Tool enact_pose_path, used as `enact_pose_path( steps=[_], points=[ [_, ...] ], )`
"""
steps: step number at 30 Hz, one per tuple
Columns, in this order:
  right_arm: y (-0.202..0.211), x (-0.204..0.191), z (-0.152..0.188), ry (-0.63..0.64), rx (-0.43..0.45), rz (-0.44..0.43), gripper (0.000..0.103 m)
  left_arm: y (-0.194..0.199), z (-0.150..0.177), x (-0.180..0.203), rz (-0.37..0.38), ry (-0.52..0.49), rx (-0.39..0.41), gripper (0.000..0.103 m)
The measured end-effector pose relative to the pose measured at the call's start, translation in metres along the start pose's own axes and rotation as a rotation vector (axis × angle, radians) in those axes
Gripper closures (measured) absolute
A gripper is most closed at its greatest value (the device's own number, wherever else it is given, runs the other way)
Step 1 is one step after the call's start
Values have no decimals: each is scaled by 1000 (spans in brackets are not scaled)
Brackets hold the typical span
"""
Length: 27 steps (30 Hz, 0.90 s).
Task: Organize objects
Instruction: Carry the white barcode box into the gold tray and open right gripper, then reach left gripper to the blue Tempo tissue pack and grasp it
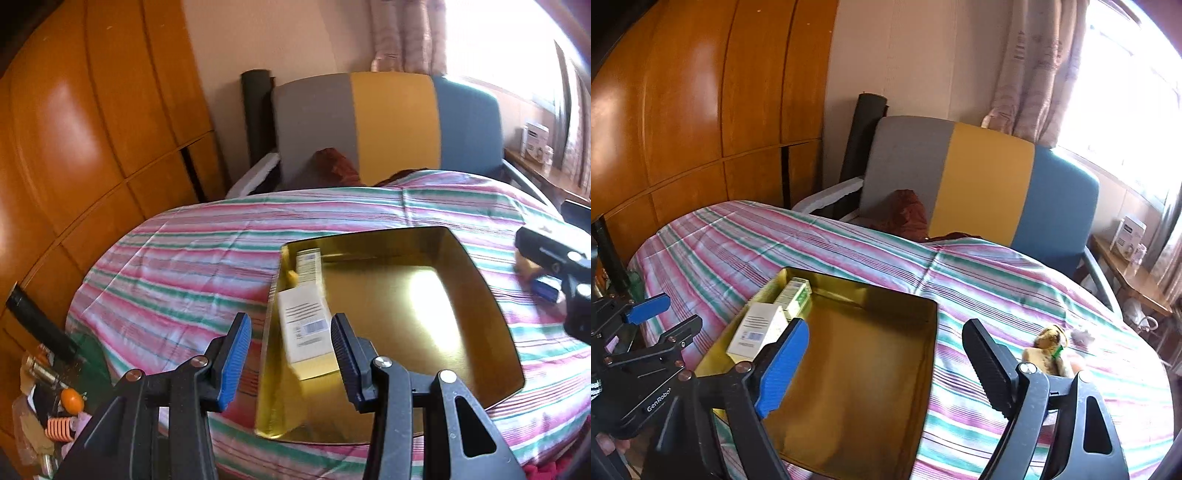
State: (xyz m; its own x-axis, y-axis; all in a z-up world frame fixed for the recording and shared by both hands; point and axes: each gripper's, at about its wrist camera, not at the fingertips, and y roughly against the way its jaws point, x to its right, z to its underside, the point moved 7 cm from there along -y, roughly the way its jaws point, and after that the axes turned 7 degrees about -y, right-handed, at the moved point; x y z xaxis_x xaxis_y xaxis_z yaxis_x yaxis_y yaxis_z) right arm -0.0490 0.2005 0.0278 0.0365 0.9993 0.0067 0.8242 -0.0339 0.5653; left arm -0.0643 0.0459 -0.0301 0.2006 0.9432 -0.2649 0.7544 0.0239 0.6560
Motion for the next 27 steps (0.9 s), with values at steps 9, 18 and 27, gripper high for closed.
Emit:
enact_pose_path(
  steps=[9, 18, 27],
  points=[
    [-15, 124, 27, -109, -79, 142, 3, 8, -32, 83, 206, -111, 39, 58],
    [-10, 342, 91, -474, -136, 419, 2, 10, -64, 196, 435, -234, 28, 58],
    [6, 403, 124, -727, -107, 412, 2, -34, -67, 304, 689, -172, -239, 58]
  ],
)
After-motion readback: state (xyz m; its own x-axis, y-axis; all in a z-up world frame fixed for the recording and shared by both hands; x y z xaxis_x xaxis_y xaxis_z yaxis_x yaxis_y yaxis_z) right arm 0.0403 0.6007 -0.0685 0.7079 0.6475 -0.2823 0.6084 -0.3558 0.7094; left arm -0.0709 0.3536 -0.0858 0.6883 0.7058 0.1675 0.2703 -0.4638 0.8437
